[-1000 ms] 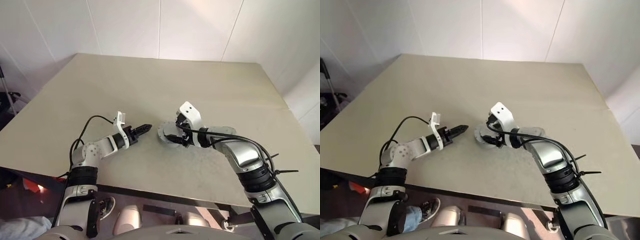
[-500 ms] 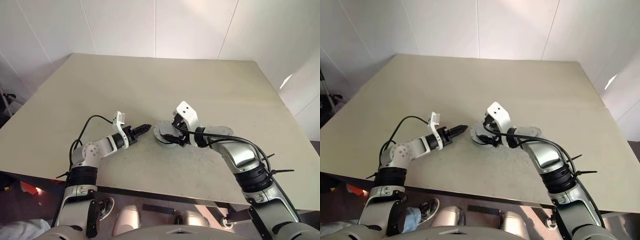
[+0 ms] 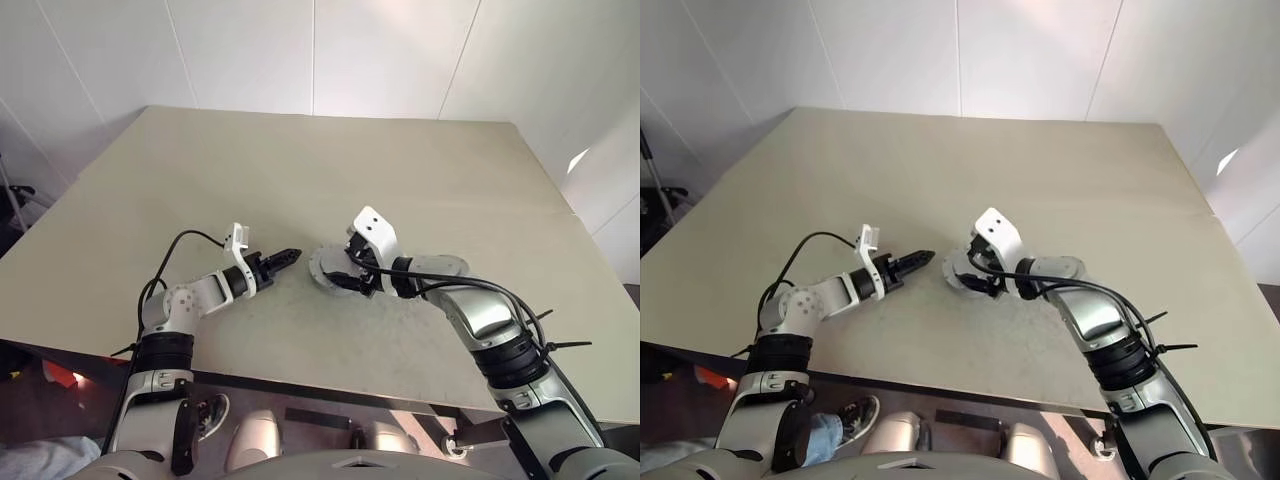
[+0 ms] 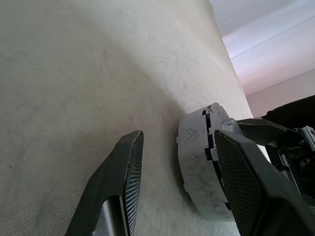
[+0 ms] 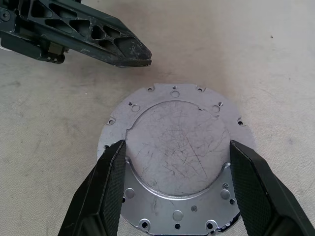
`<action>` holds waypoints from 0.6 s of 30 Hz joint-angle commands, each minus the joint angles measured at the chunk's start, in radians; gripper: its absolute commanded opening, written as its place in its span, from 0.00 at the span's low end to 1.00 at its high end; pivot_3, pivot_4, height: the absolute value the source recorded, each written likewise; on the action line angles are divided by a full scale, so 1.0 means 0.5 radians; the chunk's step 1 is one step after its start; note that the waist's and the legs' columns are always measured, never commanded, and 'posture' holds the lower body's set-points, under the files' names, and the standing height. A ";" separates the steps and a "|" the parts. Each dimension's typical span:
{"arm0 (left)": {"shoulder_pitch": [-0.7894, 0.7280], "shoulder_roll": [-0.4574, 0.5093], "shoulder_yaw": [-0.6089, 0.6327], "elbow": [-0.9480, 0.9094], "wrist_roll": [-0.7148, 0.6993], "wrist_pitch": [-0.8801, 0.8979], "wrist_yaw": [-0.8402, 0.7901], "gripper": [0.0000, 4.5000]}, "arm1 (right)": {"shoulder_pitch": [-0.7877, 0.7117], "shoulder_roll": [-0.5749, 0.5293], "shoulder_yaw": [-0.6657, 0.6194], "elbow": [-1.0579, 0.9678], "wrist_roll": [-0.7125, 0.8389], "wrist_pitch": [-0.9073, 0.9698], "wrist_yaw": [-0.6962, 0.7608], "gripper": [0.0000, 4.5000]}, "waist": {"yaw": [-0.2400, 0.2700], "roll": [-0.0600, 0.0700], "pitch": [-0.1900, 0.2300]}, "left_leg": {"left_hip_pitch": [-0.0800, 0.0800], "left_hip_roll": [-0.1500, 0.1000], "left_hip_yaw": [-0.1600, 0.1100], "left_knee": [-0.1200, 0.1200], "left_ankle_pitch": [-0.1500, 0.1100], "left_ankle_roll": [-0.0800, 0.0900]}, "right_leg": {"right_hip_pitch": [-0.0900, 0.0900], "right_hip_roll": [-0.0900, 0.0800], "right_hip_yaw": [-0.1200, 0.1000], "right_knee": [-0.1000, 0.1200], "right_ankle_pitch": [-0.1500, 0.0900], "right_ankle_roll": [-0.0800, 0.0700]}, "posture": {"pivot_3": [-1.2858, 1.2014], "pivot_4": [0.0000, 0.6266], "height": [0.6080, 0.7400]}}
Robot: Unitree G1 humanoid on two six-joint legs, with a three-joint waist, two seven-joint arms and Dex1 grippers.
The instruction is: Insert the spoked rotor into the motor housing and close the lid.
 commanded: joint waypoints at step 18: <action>-0.015 0.015 0.005 -0.047 -0.011 -0.019 -0.016 0.54 | 0.055 -0.106 0.064 0.012 -0.029 0.039 0.078 0.70 | 0.008 0.000 0.000 | 0.001 0.000 0.000 0.004 -0.001 0.004 | 0.003 -0.001 0.000 0.002 0.000 0.000 | 0.52 0.00 1.00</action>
